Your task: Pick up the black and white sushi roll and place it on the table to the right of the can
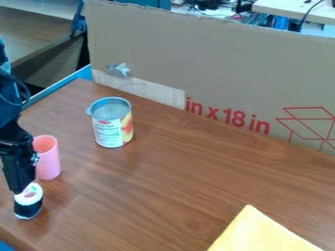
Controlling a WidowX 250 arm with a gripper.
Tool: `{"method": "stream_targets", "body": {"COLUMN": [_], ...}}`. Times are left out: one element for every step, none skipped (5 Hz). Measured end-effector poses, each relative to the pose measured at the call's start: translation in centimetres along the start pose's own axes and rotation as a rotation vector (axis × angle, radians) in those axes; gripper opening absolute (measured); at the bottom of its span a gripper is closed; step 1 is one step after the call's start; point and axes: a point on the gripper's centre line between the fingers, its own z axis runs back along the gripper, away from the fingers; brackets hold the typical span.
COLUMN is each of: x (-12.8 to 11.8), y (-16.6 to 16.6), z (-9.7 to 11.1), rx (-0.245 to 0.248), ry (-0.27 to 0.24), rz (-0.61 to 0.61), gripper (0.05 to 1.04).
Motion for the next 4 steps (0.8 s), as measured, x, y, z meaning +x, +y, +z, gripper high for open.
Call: {"method": "stream_targets", "body": {"x": [0.8, 1.6, 2.1, 2.3], "y": [1.3, 1.8, 1.9, 1.9], "z": [-2.0, -4.0, -5.4, -6.1], "rx": [0.032, 0.036, 0.026, 0.021], "ry": [0.032, 0.101, 0.142, 0.159], "rz": [0.046, 0.085, 0.108, 0.114], "gripper": [1.001, 1.001, 1.001, 1.001]}}
